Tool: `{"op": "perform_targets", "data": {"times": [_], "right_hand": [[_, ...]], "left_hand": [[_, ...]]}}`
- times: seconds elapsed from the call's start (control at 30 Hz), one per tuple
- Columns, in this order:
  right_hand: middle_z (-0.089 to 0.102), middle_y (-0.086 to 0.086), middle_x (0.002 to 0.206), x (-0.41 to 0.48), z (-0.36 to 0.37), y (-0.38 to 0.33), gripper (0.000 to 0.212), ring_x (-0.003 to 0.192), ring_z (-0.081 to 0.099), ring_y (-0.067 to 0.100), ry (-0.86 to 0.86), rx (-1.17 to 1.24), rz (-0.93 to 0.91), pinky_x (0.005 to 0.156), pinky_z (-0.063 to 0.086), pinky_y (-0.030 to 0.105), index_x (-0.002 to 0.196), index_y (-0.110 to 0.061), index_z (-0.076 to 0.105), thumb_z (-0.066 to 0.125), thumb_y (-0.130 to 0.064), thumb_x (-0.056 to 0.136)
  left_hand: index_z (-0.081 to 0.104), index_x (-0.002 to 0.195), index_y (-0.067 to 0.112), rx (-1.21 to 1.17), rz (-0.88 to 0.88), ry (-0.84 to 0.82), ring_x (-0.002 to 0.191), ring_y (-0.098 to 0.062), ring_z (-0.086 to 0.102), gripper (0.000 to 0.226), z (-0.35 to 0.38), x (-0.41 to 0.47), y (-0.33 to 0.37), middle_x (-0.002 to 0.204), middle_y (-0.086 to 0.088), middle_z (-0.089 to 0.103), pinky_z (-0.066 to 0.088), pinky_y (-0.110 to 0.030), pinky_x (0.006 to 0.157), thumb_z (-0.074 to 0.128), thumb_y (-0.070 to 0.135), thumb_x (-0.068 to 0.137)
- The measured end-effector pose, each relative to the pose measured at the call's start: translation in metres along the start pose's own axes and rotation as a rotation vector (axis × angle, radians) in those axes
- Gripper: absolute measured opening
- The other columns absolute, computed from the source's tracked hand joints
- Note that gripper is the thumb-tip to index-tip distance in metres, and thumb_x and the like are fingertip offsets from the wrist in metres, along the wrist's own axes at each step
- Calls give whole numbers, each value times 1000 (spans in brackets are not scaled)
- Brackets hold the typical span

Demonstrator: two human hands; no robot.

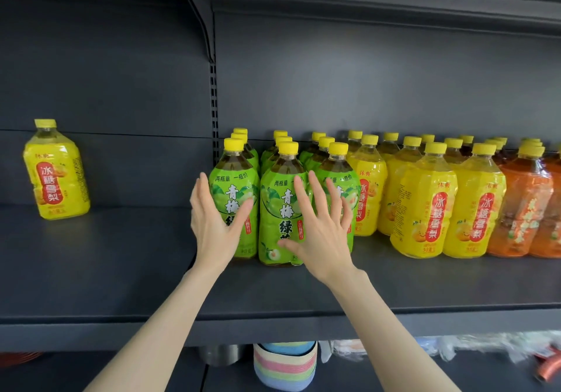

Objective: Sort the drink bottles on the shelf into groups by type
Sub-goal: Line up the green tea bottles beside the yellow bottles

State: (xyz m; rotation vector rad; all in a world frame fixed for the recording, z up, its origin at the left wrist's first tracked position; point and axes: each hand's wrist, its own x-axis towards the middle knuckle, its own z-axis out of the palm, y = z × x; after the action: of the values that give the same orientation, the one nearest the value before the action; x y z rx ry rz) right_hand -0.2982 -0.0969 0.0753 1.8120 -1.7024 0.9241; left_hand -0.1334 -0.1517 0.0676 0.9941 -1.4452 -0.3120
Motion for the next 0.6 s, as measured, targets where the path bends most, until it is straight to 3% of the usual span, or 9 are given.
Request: {"op": "perform_targets", "data": {"times": [0.07, 0.13, 0.3, 0.43, 0.6], "right_hand": [[23, 3, 159, 2, 2, 0, 126, 145, 17, 31, -1, -37, 6, 112, 14, 53, 151, -28, 9, 86, -52, 54], [27, 2, 157, 0, 3, 0, 126, 144, 22, 30, 29, -59, 17, 111, 10, 53, 151, -27, 14, 86, -54, 51], [33, 1, 155, 2, 6, 2, 123, 145, 21, 33, 100, -150, 10, 108, 10, 64, 150, -25, 23, 85, -57, 49], [35, 3, 154, 6, 9, 1, 124, 145, 19, 34, 107, -172, 22, 107, 7, 65, 149, -24, 22, 86, -57, 48], [38, 4, 152, 11, 15, 0, 125, 144, 21, 34, 112, -185, 41, 107, 9, 66, 148, -24, 26, 88, -55, 44]], "left_hand": [[2, 150, 25, -110, -31, -46, 133, 4, 14, 90, 1, 2, 3, 156, 2, 12, 17, -27, 112, 61, 45, 85], [3, 150, 26, -145, -47, -37, 124, 13, 13, 87, 5, 1, 4, 154, 5, 14, 17, -12, 102, 61, 37, 87], [5, 150, 26, -188, -78, -16, 122, 10, 19, 87, 7, 0, 3, 135, 18, 19, 18, -17, 100, 63, 36, 86], [2, 150, 18, -188, -124, -17, 138, -5, 18, 93, 10, 1, -3, 153, 4, 17, 17, -22, 106, 64, 40, 85], [9, 150, 14, -188, -132, 6, 138, -14, 26, 91, 13, 1, -7, 151, -2, 24, 24, -28, 110, 66, 39, 83]]}}
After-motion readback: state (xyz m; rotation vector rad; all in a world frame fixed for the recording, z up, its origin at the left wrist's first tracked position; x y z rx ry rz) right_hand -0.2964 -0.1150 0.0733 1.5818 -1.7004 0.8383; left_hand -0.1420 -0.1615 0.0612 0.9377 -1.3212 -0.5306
